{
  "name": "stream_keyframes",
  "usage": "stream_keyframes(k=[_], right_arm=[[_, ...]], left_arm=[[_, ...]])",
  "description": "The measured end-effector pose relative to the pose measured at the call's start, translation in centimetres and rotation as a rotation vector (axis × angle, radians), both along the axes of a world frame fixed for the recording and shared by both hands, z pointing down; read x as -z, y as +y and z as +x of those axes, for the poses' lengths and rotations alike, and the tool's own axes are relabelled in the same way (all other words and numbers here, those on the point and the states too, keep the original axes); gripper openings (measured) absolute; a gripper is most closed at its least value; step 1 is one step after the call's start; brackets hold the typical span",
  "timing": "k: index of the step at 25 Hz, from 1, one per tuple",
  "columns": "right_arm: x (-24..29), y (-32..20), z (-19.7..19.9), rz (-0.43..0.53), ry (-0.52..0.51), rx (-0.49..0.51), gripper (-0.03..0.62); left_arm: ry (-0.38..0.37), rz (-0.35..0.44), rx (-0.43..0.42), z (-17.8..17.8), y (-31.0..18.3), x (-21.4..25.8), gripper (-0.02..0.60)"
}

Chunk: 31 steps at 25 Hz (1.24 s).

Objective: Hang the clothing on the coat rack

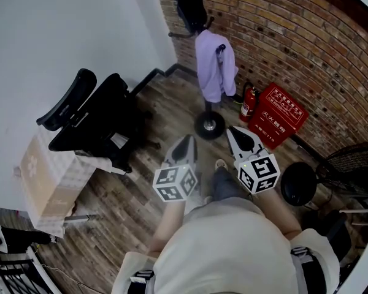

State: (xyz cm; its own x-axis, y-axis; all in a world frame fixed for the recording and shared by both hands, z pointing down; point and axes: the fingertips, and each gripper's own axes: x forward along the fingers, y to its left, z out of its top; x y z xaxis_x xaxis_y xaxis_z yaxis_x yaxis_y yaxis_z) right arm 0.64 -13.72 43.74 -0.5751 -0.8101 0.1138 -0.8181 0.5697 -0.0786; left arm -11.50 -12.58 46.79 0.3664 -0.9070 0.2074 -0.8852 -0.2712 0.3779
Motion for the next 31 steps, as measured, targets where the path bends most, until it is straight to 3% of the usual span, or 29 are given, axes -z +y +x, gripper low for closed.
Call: stream_keyframes(k=[10, 31], right_arm=[[0.4, 0.8, -0.6, 0.026, 0.04, 0.02, 0.0], [0.3, -0.4, -0.2, 0.01, 0.02, 0.023, 0.0]], left_arm=[[-0.014, 0.001, 0.009, -0.2, 0.5, 0.1, 0.017], [-0.05, -0.005, 0.016, -0.2, 0.0, 0.3, 0.006]])
